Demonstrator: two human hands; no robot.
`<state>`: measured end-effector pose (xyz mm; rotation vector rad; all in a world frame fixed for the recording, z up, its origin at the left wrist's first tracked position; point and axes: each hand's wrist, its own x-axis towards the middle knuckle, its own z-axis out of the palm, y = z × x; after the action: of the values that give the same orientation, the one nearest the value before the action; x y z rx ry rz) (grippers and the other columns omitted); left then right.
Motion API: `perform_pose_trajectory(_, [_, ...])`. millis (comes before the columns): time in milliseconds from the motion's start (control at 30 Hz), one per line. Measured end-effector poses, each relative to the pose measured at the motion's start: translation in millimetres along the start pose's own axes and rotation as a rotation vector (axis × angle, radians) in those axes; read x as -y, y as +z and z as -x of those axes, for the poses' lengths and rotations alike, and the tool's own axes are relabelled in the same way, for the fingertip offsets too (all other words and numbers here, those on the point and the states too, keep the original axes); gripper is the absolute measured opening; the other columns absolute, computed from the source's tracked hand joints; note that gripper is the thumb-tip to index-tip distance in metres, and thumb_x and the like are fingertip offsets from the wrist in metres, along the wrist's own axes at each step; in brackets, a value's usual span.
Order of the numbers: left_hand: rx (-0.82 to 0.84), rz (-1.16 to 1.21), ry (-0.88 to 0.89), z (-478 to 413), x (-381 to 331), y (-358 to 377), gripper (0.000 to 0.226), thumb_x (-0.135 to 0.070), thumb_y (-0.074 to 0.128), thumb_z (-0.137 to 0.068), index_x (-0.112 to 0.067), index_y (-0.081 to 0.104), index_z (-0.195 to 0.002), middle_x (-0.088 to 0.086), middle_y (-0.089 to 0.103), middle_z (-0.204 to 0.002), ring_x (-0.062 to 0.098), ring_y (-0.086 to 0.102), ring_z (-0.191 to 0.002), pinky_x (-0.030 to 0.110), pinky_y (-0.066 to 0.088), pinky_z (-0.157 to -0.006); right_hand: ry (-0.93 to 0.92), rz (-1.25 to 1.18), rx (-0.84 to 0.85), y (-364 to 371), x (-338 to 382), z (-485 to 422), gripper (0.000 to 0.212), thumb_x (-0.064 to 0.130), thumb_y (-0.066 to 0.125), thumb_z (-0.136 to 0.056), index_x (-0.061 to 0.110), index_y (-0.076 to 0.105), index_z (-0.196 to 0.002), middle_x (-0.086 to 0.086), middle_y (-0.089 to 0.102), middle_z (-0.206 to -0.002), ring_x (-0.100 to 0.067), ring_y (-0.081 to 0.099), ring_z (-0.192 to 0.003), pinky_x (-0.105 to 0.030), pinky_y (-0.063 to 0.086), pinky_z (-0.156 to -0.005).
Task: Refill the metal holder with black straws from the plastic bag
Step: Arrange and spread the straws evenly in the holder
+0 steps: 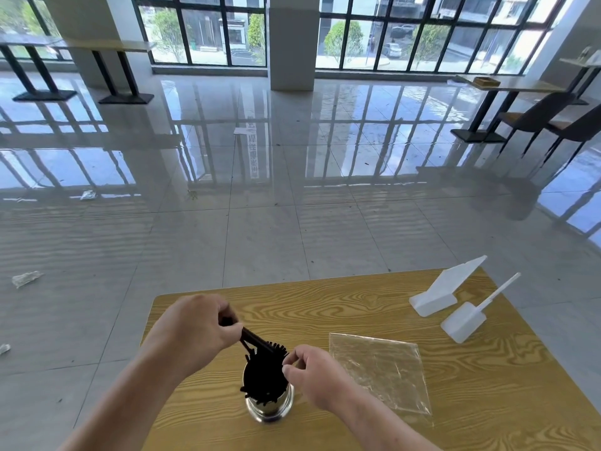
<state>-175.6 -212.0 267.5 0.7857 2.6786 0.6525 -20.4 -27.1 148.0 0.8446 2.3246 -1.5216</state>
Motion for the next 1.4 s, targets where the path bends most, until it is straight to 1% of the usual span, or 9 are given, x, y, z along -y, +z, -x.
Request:
perform_pose_trajectory(167, [-0.050, 0.227, -0.012, -8, 12, -11, 0.012, -0.039, 0.085, -0.080, -0.047, 0.076, -0.080, -0.011, 0.072, -0.063, 0.005, 0.060, -0.049, 0.027, 0.048, -0.051, 0.001, -0.008, -0.004, -3, 1, -1, 0.013, 0.036, 0.063, -0.100, 0.029, 0.073, -0.099, 0.013, 0.063, -0.077, -0.001, 0.049, -0.056, -0.021, 0.045, -0.056])
perform_pose_trajectory(300, [-0.046, 0.695, -0.066, -13, 17, -5, 0.009, -0.015, 0.082, -0.088, -0.023, 0.081, -0.082, 0.006, 0.074, -0.067, 0.024, 0.067, -0.061, 0.037, 0.057, -0.068, -0.019, -0.122, 0.016, -4, 5, -2, 0.015, 0.037, 0.064, -0.101, 0.027, 0.075, -0.098, 0.009, 0.066, -0.073, -0.004, 0.047, -0.053, -0.024, 0.043, -0.053])
perform_pose_trajectory(433, [-0.009, 0.996, -0.184, -12, 18, 15, 0.006, -0.008, 0.082, -0.088, -0.014, 0.084, -0.086, 0.012, 0.076, -0.077, 0.023, 0.072, -0.070, 0.025, 0.062, -0.066, -0.045, -0.301, 0.055, -6, 19, -3, 0.026, 0.042, 0.067, -0.096, 0.023, 0.073, -0.112, 0.002, 0.079, -0.085, -0.006, 0.061, -0.062, -0.023, 0.051, -0.059])
perform_pose_trajectory(600, [0.135, 1.165, -0.322, -6, 21, 39, 0.006, -0.007, 0.083, -0.084, -0.008, 0.084, -0.090, 0.017, 0.077, -0.083, 0.020, 0.072, -0.068, 0.027, 0.063, -0.065, 0.016, -0.783, 0.153, -14, 37, -3, 0.056, 0.050, 0.082, -0.089, 0.005, 0.061, -0.116, -0.005, 0.075, -0.086, -0.015, 0.062, -0.063, -0.028, 0.050, -0.058])
perform_pose_trajectory(767, [0.337, 1.232, -0.421, 2, 32, 49, 0.026, -0.011, 0.087, -0.071, 0.000, 0.081, -0.094, 0.021, 0.076, -0.090, 0.020, 0.072, -0.069, 0.030, 0.064, -0.064, 0.090, -1.098, 0.049, -25, 44, -1, 0.033, 0.043, 0.070, -0.101, 0.011, 0.081, -0.103, -0.008, 0.066, -0.076, -0.018, 0.057, -0.060, -0.031, 0.048, -0.055])
perform_pose_trajectory(933, [0.412, 0.911, -0.398, 8, 41, 66, 0.014, -0.013, 0.079, -0.093, -0.012, 0.077, -0.107, 0.008, 0.077, -0.090, 0.019, 0.074, -0.080, 0.035, 0.061, -0.074, -0.051, -0.710, -0.222, -29, 44, -3, 0.036, 0.028, 0.058, -0.106, 0.005, 0.079, -0.088, -0.010, 0.067, -0.068, -0.019, 0.058, -0.054, -0.030, 0.050, -0.050])
perform_pose_trajectory(1167, [0.338, 0.529, -0.268, 10, 49, 90, 0.021, -0.035, 0.082, -0.088, -0.030, 0.072, -0.106, -0.011, 0.079, -0.087, 0.004, 0.072, -0.072, 0.025, 0.057, -0.069, -0.344, 0.061, -0.279, -15, 40, 3, 0.054, 0.051, 0.048, -0.105, 0.008, 0.053, -0.072, 0.007, 0.045, -0.052, -0.009, 0.036, -0.048, -0.035, 0.032, -0.051])
perform_pose_trajectory(1300, [0.302, 0.424, -0.222, 11, 47, 96, 0.021, -0.043, 0.081, -0.086, -0.035, 0.069, -0.102, -0.019, 0.078, -0.091, 0.001, 0.073, -0.079, 0.023, 0.057, -0.071, -0.372, 0.159, -0.333, -4, 37, 1, 0.052, 0.050, 0.051, -0.105, 0.019, 0.047, -0.064, 0.008, 0.049, -0.054, -0.010, 0.043, -0.050, -0.044, 0.042, -0.054])
perform_pose_trajectory(1400, [0.276, 0.329, -0.198, 13, 44, 96, 0.023, -0.050, 0.078, -0.085, -0.043, 0.064, -0.103, -0.014, 0.075, -0.096, 0.002, 0.071, -0.083, 0.023, 0.054, -0.070, -0.275, 0.211, -0.233, -1, 32, 2, 0.036, 0.061, 0.058, -0.096, 0.027, 0.064, -0.087, 0.008, 0.069, -0.074, -0.006, 0.060, -0.064, -0.035, 0.053, -0.061])
